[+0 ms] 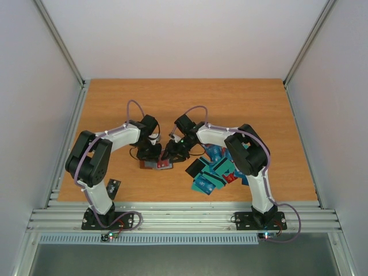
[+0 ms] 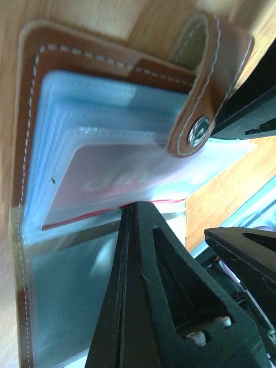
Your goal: Put the credit cards into the card holder
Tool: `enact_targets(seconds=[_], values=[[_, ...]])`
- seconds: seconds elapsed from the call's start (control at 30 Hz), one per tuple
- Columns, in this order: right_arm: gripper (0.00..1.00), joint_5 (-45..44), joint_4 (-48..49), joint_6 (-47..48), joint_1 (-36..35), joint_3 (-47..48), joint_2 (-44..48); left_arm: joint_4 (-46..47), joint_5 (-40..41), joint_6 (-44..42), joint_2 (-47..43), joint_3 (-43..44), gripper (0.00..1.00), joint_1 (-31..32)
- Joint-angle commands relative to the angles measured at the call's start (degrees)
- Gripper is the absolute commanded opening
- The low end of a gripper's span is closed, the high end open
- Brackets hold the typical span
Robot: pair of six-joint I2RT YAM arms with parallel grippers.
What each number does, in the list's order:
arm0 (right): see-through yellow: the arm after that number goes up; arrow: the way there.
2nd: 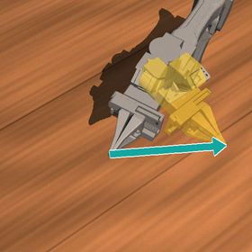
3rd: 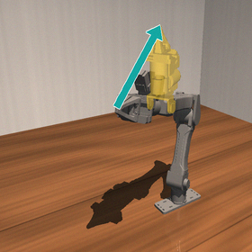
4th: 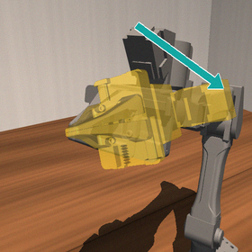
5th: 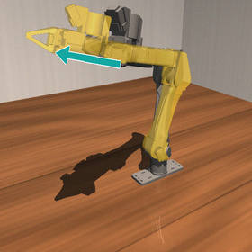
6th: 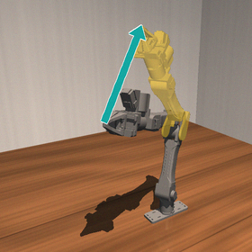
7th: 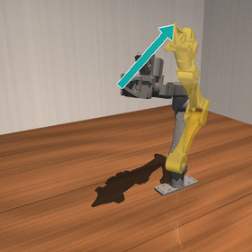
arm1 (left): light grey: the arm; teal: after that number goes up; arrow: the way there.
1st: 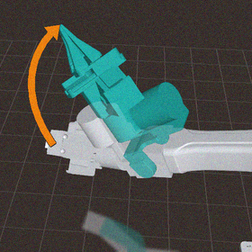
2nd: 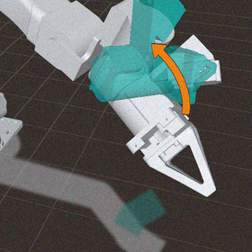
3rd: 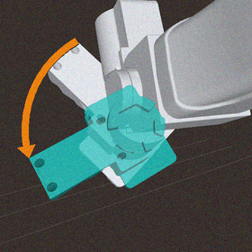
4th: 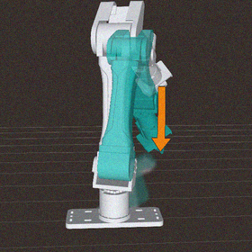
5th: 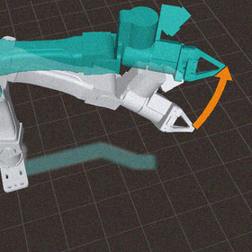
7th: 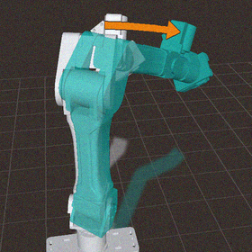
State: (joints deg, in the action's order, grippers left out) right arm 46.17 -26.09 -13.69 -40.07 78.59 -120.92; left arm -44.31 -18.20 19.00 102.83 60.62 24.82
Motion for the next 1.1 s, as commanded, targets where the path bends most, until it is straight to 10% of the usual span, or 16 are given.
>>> enact_targets(seconds=[0.0, 1.07], values=[[0.43, -1.0, -1.9, 2.4, -1.9, 3.1, -0.6, 4.0, 1.1, 0.0, 4.5, -3.5, 0.0, 0.8], [0.41, -5.1, -11.2, 4.6, -4.9, 13.0, -1.8, -10.4, 1.4, 2.6, -16.7, 3.1, 0.0, -4.6]])
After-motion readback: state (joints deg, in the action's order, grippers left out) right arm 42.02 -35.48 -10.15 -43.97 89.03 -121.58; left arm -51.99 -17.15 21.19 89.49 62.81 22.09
